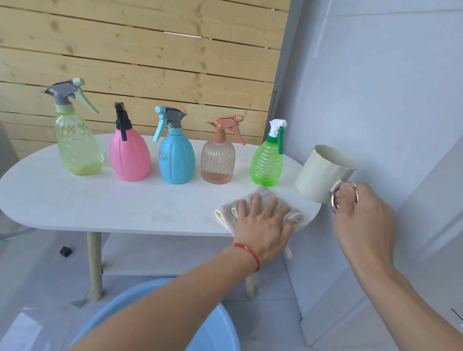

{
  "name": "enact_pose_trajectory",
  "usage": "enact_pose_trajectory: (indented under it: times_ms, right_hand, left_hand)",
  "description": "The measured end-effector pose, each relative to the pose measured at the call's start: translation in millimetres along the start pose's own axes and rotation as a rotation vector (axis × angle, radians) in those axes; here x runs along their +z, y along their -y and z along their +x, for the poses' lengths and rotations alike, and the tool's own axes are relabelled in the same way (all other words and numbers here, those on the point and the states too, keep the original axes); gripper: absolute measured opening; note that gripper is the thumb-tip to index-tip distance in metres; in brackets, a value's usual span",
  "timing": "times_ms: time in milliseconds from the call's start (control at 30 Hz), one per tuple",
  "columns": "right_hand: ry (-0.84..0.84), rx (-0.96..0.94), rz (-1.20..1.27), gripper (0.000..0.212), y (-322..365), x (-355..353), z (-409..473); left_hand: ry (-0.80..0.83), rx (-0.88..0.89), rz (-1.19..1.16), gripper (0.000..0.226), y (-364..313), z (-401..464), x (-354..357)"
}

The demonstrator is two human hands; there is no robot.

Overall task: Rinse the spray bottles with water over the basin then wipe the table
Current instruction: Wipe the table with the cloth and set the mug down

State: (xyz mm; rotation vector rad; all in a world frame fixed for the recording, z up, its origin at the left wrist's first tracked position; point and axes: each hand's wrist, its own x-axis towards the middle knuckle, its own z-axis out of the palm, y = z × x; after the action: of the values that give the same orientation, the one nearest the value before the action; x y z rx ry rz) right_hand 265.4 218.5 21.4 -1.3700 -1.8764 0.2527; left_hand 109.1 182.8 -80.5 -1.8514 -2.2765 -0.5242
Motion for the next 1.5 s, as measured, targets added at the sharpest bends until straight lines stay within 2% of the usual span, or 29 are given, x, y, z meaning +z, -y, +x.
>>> enact_pose_trajectory:
  times_ms: [67,167,233,333,500,667,733,900,1000,1067,1133,1267,1333,1433,1500]
  right_hand:
    - [-0.015,0.008,0.012,0.037,-2,-1,-1]
    - [0.000,-0.002,0.006,0.041,-1,0,-4]
    - [0.037,-0.018,-0.007,0.036,2,2,-5]
    - [0.088,-0.032,-0.029,0.027,11,9,-8]
    - [0.151,-0.075,-0.064,0.030,30,25,-11]
    - [0.221,-0.212,-0.135,0.037,57,49,-25]
    - [0.256,-0.227,-0.139,0.037,71,62,-30]
    - [0.326,-0.285,-0.137,0.033,104,85,-42]
    - [0.361,-0.358,-0.117,0.028,122,94,-54]
    - [0.374,-0.405,-0.125,0.023,128,97,-59]
    - [0.379,-0.443,-0.149,0.028,130,101,-63]
    - [0.401,-0.428,-0.169,0.028,124,109,-60]
    - [0.417,-0.394,-0.149,0.026,122,114,-55]
    - [0.422,-0.323,-0.097,0.027,119,114,-45]
    - [0.420,-0.295,-0.101,0.029,114,113,-39]
  left_hand:
    - [-0.043,0.050,0.038,0.065,-18,-5,3]
    - [-0.021,0.251,0.096,0.041,-17,2,17]
    - [0.034,0.360,0.174,0.047,-1,9,24]
    - [0.084,0.358,0.231,0.054,19,2,20]
    - [0.064,0.361,0.225,0.058,55,-19,0]
    - [0.102,0.375,0.255,0.059,128,-52,-34]
    - [0.119,0.334,0.253,0.059,166,-70,-54]
    - [0.248,0.108,0.267,0.069,259,-113,-104]
    - [0.240,-0.027,0.302,0.077,318,-144,-124]
    - [0.245,-0.102,0.320,0.064,345,-159,-134]
    - [0.251,-0.191,0.356,0.050,357,-166,-139]
    - [0.199,-0.600,0.293,0.081,345,-148,-131]
    - [0.184,-0.614,0.306,0.076,339,-144,-120]
    - [0.216,-0.541,0.343,0.056,331,-145,-115]
    - [0.233,-0.522,0.354,0.062,316,-145,-112]
